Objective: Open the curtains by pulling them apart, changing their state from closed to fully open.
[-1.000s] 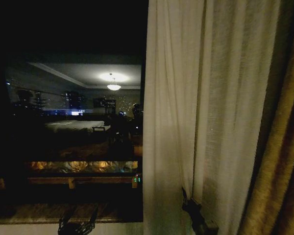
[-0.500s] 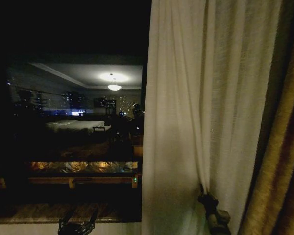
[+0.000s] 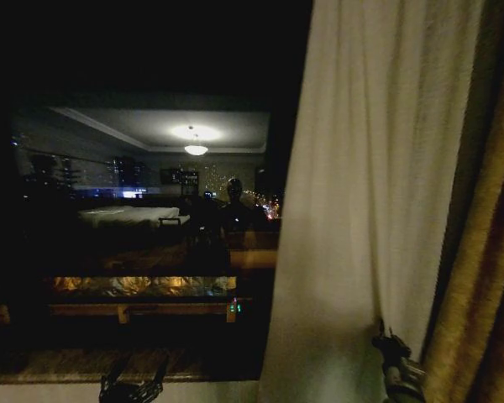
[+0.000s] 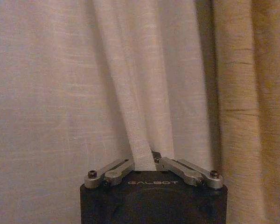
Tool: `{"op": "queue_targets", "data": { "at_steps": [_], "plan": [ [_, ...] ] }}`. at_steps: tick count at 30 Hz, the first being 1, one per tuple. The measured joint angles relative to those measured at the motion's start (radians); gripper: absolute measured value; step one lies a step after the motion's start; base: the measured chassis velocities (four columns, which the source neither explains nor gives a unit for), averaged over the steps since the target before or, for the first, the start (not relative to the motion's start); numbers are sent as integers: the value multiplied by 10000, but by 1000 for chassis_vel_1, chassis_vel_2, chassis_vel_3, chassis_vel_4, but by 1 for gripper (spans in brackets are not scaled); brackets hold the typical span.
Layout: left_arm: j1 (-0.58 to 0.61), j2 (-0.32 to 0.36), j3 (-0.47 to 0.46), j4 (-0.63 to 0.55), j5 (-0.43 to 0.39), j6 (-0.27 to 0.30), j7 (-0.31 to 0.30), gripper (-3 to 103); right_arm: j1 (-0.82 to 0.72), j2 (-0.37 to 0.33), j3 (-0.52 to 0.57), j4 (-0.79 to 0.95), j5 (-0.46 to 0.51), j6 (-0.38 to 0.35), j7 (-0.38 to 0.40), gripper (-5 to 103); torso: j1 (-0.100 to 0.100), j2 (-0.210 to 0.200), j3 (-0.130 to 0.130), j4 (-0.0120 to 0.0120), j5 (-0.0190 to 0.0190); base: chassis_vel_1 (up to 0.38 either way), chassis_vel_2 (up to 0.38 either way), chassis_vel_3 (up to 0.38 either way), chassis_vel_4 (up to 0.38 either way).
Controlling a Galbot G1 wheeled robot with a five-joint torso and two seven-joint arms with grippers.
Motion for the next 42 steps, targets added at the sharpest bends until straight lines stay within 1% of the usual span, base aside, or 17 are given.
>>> {"op": "queue_targets", "data": {
  "at_steps": [7, 11, 13, 14, 17, 18, 19, 21, 22, 24, 27, 30, 32, 34, 36, 37, 42],
  "plan": [
    [-12, -52, 29, -7, 12, -4, 0, 100, -135, 0, 30, 130, -60, 16, 181, 0, 1, 0, 1, -2, 1, 0, 0, 0, 0],
    [-13, -76, 42, -24, 23, -4, 0, 100, -524, 1, -287, 613, -51, -7, -70, 0, 0, -1, 1, -1, 6, 0, 0, 0, 0],
    [-14, -86, 38, -27, 36, -4, 1, 100, -951, 2, -692, 1283, 57, -7, -488, 11, 1, -1, 2, 0, 6, 0, 0, 0, 0],
    [-14, -86, 38, -27, 36, -4, 1, 100, -951, 2, -692, 1283, 57, -7, -488, 11, 1, -1, 2, 0, 6, 0, 0, 0, 0],
    [-17, -119, 34, -28, 51, -1, 0, 100, -1679, 2, -1160, 2302, 327, -198, -1688, 27, 0, 0, 1, 2, 2, 0, 0, 0, 0],
    [-17, -119, 34, -28, 51, -1, 0, 100, -1679, 2, -1160, 2302, 327, -198, -1688, 27, 0, 0, 1, 2, 2, 0, 0, 0, 0],
    [-18, -127, 27, -27, 53, 2, -1, 100, -2034, 1, -1347, 2733, 361, -326, -2250, 33, 0, 0, 1, -1, 0, 0, 0, 0, 0],
    [-23, -128, 12, -22, 53, 7, -1, 100, -2310, 1, -1498, 3036, 358, -390, -2574, 37, 0, -1, 0, 2, 1, 0, 0, 0, 0],
    [-37, -132, 6, 3, 55, 9, -2, 100, -2630, 1, -1640, 3303, 334, -416, -2819, 48, 0, -1, 0, 0, 1, 0, 0, 0, 0],
    [-42, -136, 6, 19, 59, 8, -2, 100, -2771, 1, -1699, 3423, 296, -420, -2922, 48, 0, -1, 0, 0, 0, 0, 0, 0, 0],
    [-79, -163, 44, 78, 88, 9, -2, 100, -3066, 0, -1869, 3650, 17, -394, -3087, 65, 0, 0, 0, -1, 1, 0, 0, 0, 0],
    [-105, -177, 72, 109, 98, 10, -1, 100, -3073, 0, -1941, 3659, -106, -348, -3081, 76, -1, -1, 0, 0, 0, 0, 0, 0, 0],
    [-117, -178, 79, 123, 102, 11, 1, 100, -3047, 0, -1975, 3644, -143, -329, -3077, 76, -1, 0, 0, 0, 0, 0, 0, 0, 0],
    [-145, -178, 81, 153, 106, 12, 1, 100, -2980, -1, -2102, 3627, -211, -300, -3069, 87, -1, -1, 0, 0, 1, 0, 0, 0, 0],
    [-167, -179, 81, 178, 111, 13, 1, 100, -2941, -1, -2265, 3629, -277, -289, -3067, 87, -1, -1, 0, 0, 0, 0, 0, 0, 0],
    [-176, -180, 86, 198, 116, 13, 2, 100, -2871, -1, -2427, 3625, -348, -289, -3064, 96, -1, 0, 1, 0, 2, 0, 0, 0, 0],
    [-158, -172, 105, 201, 119, 13, 11, 100, -2260, 0, -2777, 3158, -897, -283, -2761, 100, -1, 0, 0, 1, 0, 0, 0, 0, 0]
  ]
}}
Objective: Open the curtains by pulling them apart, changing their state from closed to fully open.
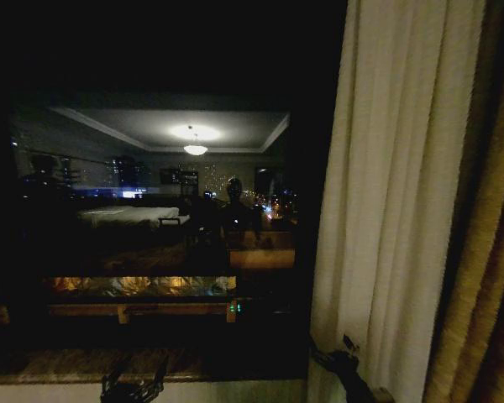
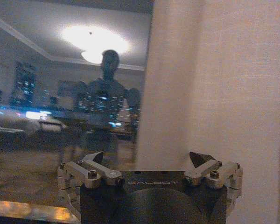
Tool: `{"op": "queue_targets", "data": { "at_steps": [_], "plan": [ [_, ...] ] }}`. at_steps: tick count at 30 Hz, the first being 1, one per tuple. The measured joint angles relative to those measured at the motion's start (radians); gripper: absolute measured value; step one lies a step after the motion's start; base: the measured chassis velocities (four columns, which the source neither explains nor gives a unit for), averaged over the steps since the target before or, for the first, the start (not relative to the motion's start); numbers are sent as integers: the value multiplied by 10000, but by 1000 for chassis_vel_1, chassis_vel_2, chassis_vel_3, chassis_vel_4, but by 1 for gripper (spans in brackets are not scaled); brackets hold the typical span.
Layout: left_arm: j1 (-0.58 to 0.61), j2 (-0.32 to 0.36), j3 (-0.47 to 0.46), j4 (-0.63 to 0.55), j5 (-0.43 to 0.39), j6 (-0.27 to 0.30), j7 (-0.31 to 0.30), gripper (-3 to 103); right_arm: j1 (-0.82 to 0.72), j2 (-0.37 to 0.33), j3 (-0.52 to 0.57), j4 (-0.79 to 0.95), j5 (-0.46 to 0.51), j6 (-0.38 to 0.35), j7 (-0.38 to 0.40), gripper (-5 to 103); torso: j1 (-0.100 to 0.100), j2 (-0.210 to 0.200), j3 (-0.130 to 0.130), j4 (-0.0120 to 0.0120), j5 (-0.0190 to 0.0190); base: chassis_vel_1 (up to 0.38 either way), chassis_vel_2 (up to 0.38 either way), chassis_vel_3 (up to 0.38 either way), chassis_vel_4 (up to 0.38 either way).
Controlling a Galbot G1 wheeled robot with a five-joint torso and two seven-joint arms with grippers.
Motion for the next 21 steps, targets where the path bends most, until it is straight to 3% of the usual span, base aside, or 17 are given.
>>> {"op": "queue_targets", "data": {
  "at_steps": [5, 21],
  "plan": [
    [36, 40, -18, -11, -7, -28, 1, 100, 941, 0, -215, -756, -654, 161, 795, 100, 1, 0, 1, 0, 1, 0, 0, 0, 0],
    [61, 32, 53, -74, -6, -120, 6, 100, 1886, 0, -471, -1449, -1196, 120, 1499, 100, 1, 0, 0, -1, 0, 0, 0, 0, 0]
  ]
}}
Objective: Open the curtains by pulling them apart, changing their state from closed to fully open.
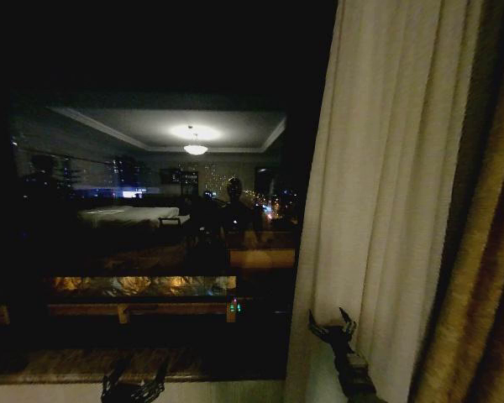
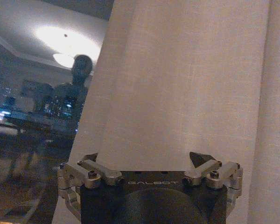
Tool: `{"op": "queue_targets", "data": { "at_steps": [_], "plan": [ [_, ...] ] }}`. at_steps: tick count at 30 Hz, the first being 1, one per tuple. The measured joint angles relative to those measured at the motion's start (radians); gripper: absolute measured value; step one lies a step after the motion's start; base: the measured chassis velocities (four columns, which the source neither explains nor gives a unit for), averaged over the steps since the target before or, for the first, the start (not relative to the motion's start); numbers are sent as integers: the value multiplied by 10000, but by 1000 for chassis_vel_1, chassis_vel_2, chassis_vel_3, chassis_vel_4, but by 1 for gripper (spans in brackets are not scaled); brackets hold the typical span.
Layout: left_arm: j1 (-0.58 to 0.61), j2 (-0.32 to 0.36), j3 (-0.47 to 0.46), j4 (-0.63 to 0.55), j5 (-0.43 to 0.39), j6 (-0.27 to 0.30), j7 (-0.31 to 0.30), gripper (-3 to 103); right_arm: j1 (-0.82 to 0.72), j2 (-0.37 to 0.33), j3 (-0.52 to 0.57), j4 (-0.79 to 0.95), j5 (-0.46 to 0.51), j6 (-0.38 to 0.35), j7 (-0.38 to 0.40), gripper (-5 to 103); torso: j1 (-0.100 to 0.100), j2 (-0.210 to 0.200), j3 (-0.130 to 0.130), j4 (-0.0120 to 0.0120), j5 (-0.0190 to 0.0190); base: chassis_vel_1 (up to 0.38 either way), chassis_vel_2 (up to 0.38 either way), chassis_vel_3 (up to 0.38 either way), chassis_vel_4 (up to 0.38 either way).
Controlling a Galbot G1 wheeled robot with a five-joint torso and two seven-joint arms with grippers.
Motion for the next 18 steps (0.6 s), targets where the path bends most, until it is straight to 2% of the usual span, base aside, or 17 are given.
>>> {"op": "queue_targets", "data": {
  "at_steps": [7, 9, 10, 12, 13, 15, 18],
  "plan": [
    [31, -25, -54, -1, 0, -26, 0, 100, 344, 0, -128, -541, -300, -99, 394, 101, 1, 0, 0, 1, 1, 0, 0, 0, 0],
    [24, -44, -65, 3, 0, -36, 1, 100, 401, 0, -140, -649, -331, -191, 432, 93, 0, 0, 0, 0, 1, 0, 0, 0, 0],
    [24, -44, -65, 3, 0, -36, 1, 100, 401, 0, -140, -649, -331, -191, 432, 93, 0, 0, 0, 0, 1, 0, 0, 0, 0],
    [12, -59, -68, 13, 0, -40, -1, 100, 439, 0, -141, -703, -332, -198, 436, 82, 1, 0, 0, 1, 0, 0, 0, 0, 0],
    [12, -59, -68, 13, 0, -40, -1, 100, 439, 0, -141, -703, -332, -198, 436, 82, 1, 0, 0, 1, 0, 0, 0, 0, 0],
    [-11, -75, -53, 32, 6, -40, -2, 100, 463, 0, -125, -713, -317, -198, 436, 71, 1, 0, 0, 1, 0, 0, 0, 0, 0],
    [-23, -86, -24, 39, 19, -40, -3, 100, 463, 0, -109, -713, -294, -198, 435, 65, 1, 0, 0, 0, 1, 0, 0, 0, 0]
  ]
}}
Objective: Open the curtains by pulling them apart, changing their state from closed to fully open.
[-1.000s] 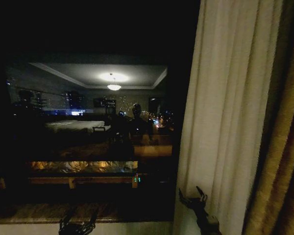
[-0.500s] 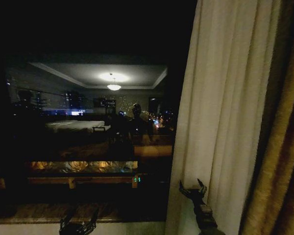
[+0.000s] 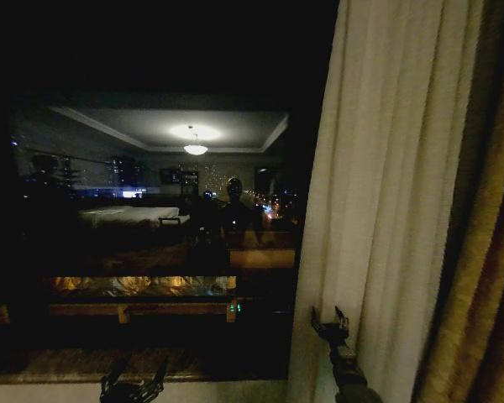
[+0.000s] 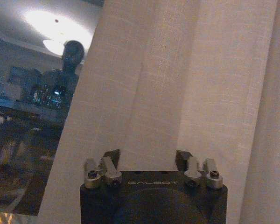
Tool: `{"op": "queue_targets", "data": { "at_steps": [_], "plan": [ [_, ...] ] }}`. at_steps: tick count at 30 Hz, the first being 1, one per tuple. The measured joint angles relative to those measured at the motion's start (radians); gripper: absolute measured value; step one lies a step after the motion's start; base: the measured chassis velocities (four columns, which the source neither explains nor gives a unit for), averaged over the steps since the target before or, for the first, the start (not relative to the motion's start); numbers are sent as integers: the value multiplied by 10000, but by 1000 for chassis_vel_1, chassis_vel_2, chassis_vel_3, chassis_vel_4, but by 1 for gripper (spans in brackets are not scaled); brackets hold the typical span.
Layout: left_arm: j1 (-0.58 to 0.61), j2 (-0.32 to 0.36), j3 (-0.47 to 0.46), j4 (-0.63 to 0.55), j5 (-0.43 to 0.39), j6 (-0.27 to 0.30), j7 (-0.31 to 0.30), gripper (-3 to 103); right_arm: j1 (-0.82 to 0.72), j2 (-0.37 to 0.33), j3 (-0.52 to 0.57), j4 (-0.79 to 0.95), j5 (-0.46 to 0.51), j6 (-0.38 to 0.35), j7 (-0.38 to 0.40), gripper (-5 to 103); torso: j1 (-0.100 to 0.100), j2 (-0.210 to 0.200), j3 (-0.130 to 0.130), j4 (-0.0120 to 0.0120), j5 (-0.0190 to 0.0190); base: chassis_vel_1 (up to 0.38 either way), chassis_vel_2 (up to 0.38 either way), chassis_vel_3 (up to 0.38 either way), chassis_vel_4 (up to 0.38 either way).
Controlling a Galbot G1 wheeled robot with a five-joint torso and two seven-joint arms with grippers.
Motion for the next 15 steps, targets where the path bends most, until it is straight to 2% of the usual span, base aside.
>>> {"op": "queue_targets", "data": {
  "at_steps": [1, 2, 4, 6, 7, 8, 12, 15],
  "plan": [
    [0, 0, 0, 0, 0, 0, 0, 100, 0, 0, 0, 0, 0, 0, 0, 65, 0, 0, 0, 0, 0, 0, 0, 0, 0],
    [-6, -5, 18, 6, 15, 0, 0, 100, 0, 0, 29, 2, 32, 0, -2, 54, 0, 0, 0, 0, 0, 0, 0, 0, 0],
    [-4, -4, 25, 7, 23, 0, 0, 100, 37, 0, 67, -12, 215, 18, 20, 44, 0, 1, 0, 0, 0, 0, 0, 0, 0],
    [3, 4, 17, 7, 23, -1, 0, 100, 58, 0, 86, -17, 290, 24, 35, 44, 0, 0, 0, 0, 0, 0, 0, 0, 0],
    [8, 10, 11, 8, 23, -2, 0, 100, 70, 0, 100, -17, 321, 28, 42, 38, 0, 0, 0, 1, 0, 0, 0, 0, 0],
    [8, 10, 11, 8, 23, -2, 0, 100, 70, 0, 100, -17, 321, 28, 42, 38, 0, 0, 0, 1, 0, 0, 0, 0, 0],
    [23, 57, -36, 8, -1, -19, 1, 100, 104, 0, 156, 80, 453, 35, 54, 17, 0, 0, 0, 0, 0, 0, 0, 0, 0],
    [24, 62, -40, 10, -7, -26, 1, 100, 69, 0, 150, 163, 503, 36, 54, 12, 0, 0, 0, 0, 0, 0, 0, 0, 0]
  ]
}}
